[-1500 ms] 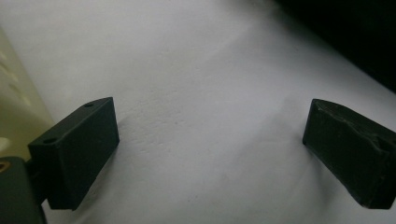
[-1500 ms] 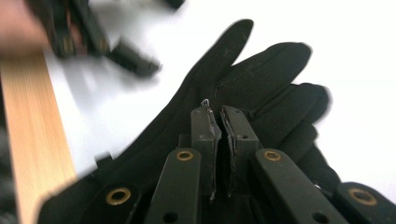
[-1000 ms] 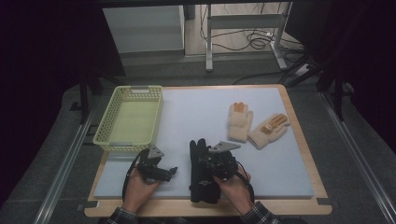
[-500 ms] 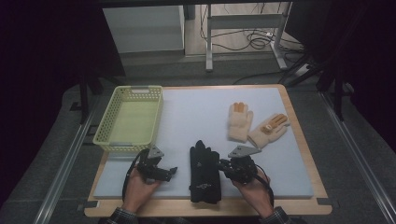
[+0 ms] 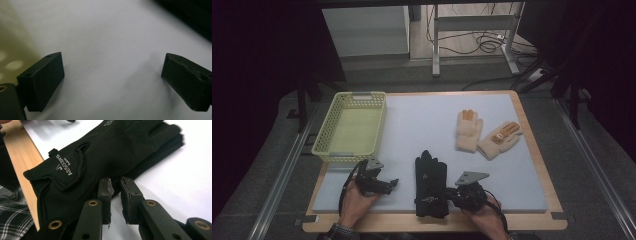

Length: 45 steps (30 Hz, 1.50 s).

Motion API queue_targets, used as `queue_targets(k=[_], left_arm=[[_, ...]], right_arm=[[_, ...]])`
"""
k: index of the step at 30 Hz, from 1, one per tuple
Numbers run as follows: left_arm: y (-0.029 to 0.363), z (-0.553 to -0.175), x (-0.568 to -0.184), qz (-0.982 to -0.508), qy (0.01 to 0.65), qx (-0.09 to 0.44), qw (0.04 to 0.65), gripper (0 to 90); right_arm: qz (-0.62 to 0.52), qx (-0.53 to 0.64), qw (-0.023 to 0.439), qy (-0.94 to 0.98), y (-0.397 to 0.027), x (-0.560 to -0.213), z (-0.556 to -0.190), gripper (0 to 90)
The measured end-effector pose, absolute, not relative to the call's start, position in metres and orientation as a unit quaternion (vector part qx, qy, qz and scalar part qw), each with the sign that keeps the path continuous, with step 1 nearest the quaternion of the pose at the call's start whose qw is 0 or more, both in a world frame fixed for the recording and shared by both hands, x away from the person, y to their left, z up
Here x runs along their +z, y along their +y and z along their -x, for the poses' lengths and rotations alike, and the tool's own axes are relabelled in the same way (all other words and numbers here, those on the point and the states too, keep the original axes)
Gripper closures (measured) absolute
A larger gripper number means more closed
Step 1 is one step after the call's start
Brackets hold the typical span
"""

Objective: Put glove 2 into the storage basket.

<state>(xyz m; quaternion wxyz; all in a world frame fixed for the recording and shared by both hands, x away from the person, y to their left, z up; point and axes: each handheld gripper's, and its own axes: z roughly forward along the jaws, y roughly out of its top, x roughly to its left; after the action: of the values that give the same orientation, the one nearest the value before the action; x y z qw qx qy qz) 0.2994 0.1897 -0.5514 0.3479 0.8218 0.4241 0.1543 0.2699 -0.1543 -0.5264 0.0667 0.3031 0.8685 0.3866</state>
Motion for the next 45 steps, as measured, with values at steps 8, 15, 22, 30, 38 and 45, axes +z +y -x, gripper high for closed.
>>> queue_targets(k=[8, 15, 22, 30, 38, 45], left_arm=[[0.21, -0.297, -0.549, -0.814, 0.444, 0.162, 0.338, 4.7], [0.217, -0.296, -0.551, -0.814, 0.449, 0.166, 0.329, 4.2], [0.225, -0.296, -0.552, -0.812, 0.45, 0.175, 0.327, 2.8], [0.229, -0.297, -0.554, -0.808, 0.455, 0.161, 0.337, 1.8], [0.231, -0.298, -0.554, -0.811, 0.451, 0.157, 0.339, 2.2], [0.235, -0.297, -0.554, -0.815, 0.442, 0.154, 0.343, 4.7]], right_arm=[[-0.302, 0.4, 0.063, 0.863, -0.14, -0.532, -0.275, 74.4], [-0.305, 0.414, 0.066, 0.855, -0.123, -0.536, -0.285, 73.9], [-0.307, 0.421, 0.073, 0.85, -0.104, -0.539, -0.298, 73.6], [-0.299, 0.409, 0.085, 0.858, -0.084, -0.535, -0.311, 70.0], [-0.273, 0.398, 0.068, 0.873, -0.095, -0.538, -0.295, 83.8], [-0.249, 0.403, 0.057, 0.879, -0.067, -0.54, -0.295, 82.7]])
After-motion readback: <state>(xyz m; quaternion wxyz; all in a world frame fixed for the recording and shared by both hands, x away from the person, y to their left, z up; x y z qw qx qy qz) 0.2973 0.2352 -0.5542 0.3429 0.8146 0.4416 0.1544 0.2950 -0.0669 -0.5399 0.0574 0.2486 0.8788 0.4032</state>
